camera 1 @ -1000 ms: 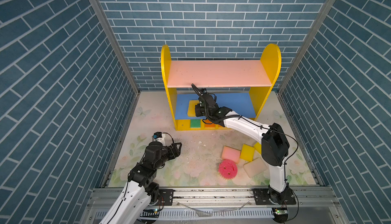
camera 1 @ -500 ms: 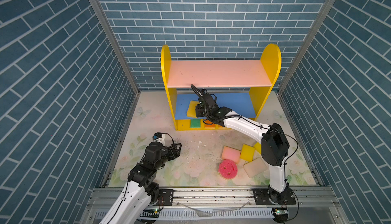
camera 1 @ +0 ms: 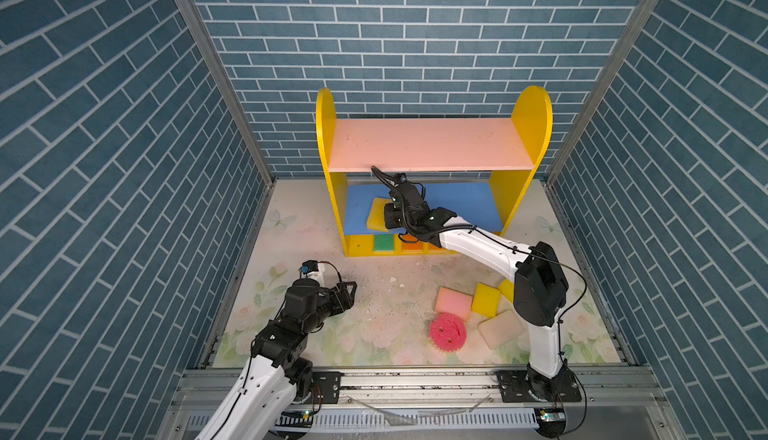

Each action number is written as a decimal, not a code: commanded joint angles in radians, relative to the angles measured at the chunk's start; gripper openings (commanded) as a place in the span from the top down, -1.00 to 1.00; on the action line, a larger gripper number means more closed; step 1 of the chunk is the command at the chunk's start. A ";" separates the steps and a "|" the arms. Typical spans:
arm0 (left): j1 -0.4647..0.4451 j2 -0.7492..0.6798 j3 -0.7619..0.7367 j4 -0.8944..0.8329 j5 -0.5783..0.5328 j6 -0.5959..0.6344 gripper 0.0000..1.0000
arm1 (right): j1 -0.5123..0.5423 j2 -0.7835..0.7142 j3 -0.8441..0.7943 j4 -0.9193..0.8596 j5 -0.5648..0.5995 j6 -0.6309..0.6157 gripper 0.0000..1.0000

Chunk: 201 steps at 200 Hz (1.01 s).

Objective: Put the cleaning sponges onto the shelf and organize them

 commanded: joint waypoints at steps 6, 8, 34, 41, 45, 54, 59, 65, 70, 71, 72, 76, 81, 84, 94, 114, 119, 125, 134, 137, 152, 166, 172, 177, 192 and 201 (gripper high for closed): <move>0.001 -0.004 -0.001 -0.007 -0.007 0.012 -0.55 | -0.009 -0.016 0.059 -0.017 0.013 0.000 0.15; 0.000 -0.004 -0.001 -0.007 -0.007 0.012 -0.55 | -0.008 -0.019 0.058 -0.014 0.012 0.000 0.15; 0.000 -0.004 -0.007 -0.004 -0.008 0.007 -0.55 | 0.000 -0.060 0.029 -0.008 0.016 0.008 0.11; 0.000 -0.004 -0.010 0.000 -0.008 0.006 -0.55 | 0.000 -0.072 0.015 -0.002 0.019 0.012 0.10; 0.001 -0.004 -0.010 0.001 -0.009 0.006 -0.56 | 0.002 -0.080 0.007 0.002 0.021 0.015 0.09; 0.001 -0.001 -0.012 0.003 -0.009 0.004 -0.55 | 0.003 -0.097 -0.014 0.008 0.024 0.021 0.08; 0.001 -0.001 -0.010 0.003 -0.009 0.004 -0.55 | 0.005 -0.106 -0.024 0.013 0.026 0.025 0.08; 0.001 0.001 -0.010 0.004 -0.007 0.004 -0.55 | 0.006 -0.117 -0.034 0.018 0.028 0.027 0.07; 0.000 0.002 -0.009 0.003 -0.007 0.005 -0.55 | 0.006 -0.124 -0.044 0.022 0.028 0.029 0.07; 0.001 0.002 -0.009 0.003 -0.007 0.004 -0.55 | 0.008 -0.126 -0.046 0.022 0.028 0.029 0.07; 0.001 0.002 -0.009 0.003 -0.007 0.004 -0.55 | 0.007 -0.127 -0.048 0.022 0.029 0.030 0.07; 0.000 0.002 -0.009 0.002 -0.007 0.004 -0.56 | 0.008 -0.131 -0.053 0.025 0.030 0.032 0.07; 0.000 0.002 -0.009 0.004 -0.006 0.004 -0.56 | 0.008 -0.136 -0.059 0.024 0.032 0.034 0.07; 0.000 0.002 -0.009 0.004 -0.007 0.004 -0.55 | 0.007 -0.139 -0.061 0.023 0.032 0.035 0.07; 0.000 0.002 -0.010 0.005 -0.005 0.004 -0.55 | 0.010 -0.147 -0.071 0.024 0.031 0.038 0.07; 0.001 0.004 -0.015 0.007 -0.001 0.004 -0.55 | 0.013 -0.162 -0.089 0.022 0.028 0.047 0.07; 0.000 0.004 -0.015 0.005 -0.001 0.005 -0.55 | 0.015 -0.164 -0.094 0.022 0.027 0.049 0.07; 0.001 0.005 -0.015 0.003 0.000 0.004 -0.55 | 0.017 -0.167 -0.097 0.022 0.025 0.052 0.07; 0.000 0.007 -0.015 0.002 0.000 0.004 -0.55 | 0.019 -0.167 -0.104 0.022 0.024 0.057 0.07; 0.000 0.008 -0.015 0.001 0.000 0.005 -0.55 | 0.020 -0.167 -0.106 0.022 0.021 0.060 0.07; 0.000 0.007 -0.014 -0.005 0.000 0.005 -0.55 | 0.026 -0.164 -0.117 0.029 0.011 0.076 0.07; 0.000 0.007 0.002 -0.031 -0.008 0.008 -0.55 | 0.035 -0.155 -0.125 0.039 0.007 0.083 0.07; 0.001 0.007 0.011 -0.042 -0.006 0.017 -0.55 | 0.037 -0.148 -0.122 0.035 0.002 0.085 0.07; 0.000 0.007 0.019 -0.051 -0.004 0.027 -0.55 | 0.041 -0.142 -0.120 0.033 -0.001 0.086 0.09; 0.000 0.007 0.036 -0.077 -0.016 0.049 -0.55 | 0.050 -0.135 -0.121 0.038 -0.004 0.085 0.25; 0.001 0.007 0.039 -0.088 -0.025 0.052 -0.55 | 0.057 -0.135 -0.127 0.044 -0.005 0.089 0.41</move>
